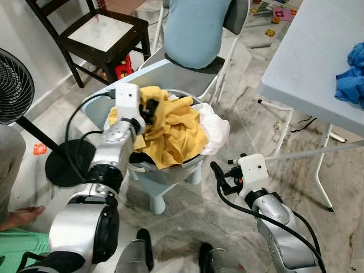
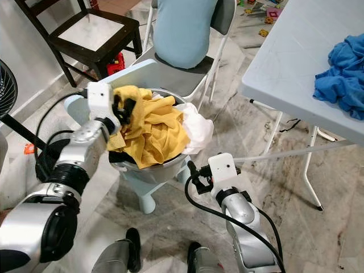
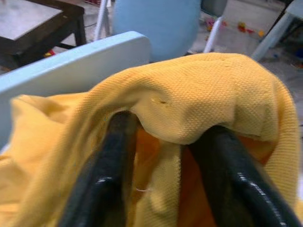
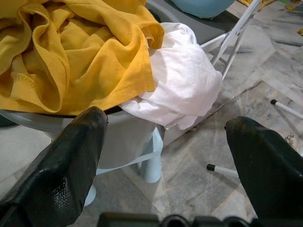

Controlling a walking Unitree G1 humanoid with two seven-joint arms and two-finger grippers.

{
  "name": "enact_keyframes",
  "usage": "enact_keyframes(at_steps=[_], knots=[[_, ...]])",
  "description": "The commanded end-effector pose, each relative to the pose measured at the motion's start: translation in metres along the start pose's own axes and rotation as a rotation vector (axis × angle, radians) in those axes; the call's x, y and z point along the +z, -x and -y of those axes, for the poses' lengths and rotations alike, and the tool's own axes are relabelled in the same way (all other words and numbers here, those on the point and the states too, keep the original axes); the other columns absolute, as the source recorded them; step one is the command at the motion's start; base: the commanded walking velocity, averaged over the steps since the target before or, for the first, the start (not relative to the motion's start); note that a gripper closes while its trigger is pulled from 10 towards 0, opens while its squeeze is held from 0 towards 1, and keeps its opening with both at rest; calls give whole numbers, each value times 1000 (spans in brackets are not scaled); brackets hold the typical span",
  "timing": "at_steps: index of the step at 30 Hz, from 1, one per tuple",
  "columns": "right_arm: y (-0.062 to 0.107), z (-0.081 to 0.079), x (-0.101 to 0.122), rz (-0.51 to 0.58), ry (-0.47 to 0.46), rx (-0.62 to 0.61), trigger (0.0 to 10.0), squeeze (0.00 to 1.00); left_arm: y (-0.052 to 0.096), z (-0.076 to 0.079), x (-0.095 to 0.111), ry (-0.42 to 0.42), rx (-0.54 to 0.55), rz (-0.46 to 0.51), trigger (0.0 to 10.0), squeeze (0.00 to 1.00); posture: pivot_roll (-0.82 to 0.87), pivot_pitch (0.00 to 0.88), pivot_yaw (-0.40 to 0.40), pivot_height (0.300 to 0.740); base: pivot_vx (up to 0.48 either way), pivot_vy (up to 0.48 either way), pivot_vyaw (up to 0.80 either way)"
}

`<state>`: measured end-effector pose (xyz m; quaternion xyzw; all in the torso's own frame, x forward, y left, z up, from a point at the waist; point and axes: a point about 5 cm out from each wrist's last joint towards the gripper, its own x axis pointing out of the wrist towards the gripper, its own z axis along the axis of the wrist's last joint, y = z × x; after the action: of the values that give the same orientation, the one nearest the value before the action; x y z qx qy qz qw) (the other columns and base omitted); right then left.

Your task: Hang hanger

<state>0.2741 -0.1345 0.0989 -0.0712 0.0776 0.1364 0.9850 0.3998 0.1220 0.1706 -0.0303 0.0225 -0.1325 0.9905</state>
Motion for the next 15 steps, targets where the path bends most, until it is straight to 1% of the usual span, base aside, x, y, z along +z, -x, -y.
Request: enact_keyframes(at_steps=[1,2,3,6,8,9,10,11,12,13,15], knots=[[2,-1,-5,-18,-7,-2,10000,0,-5,16,4,-10,-68,16,0,0,-54,259,-17,740,0,0,0],[3,-2,-6,-19,-8,-2,10000,0,-9,29,7,3,-105,24,0,0,-53,264,-16,740,0,0,0],[3,-2,-6,-20,-9,-2,10000,0,-10,34,9,11,-113,28,0,0,-53,264,-16,740,0,0,0],[3,-2,-6,-21,-10,-2,10000,0,-13,41,13,12,-118,38,0,0,-53,264,-16,740,0,0,0],[3,-2,-6,-21,-11,-2,10000,0,-15,50,18,23,-136,56,0,0,-55,267,-15,740,0,0,0],[3,-2,-6,-21,-11,-2,10000,0,-15,50,18,23,-136,56,0,0,-55,267,-15,740,0,0,0],[3,-2,-6,-22,-11,-3,10000,0,-16,54,22,26,-141,73,0,0,-60,268,-15,740,0,0,0],[3,-2,-6,-22,-10,-4,10000,0,-19,64,29,31,-165,95,0,0,-60,268,-15,740,0,0,0],[3,-2,-6,-22,-10,-4,10000,0,-19,64,29,31,-165,95,0,0,-60,268,-15,740,0,0,0],[3,-3,-6,-22,-9,-3,10000,0,-20,70,34,25,-182,110,0,0,-60,268,-15,740,0,0,0],[3,-3,-6,-22,-9,-3,10000,0,-20,73,35,8,-189,112,0,0,-60,268,-15,740,0,0,0]])
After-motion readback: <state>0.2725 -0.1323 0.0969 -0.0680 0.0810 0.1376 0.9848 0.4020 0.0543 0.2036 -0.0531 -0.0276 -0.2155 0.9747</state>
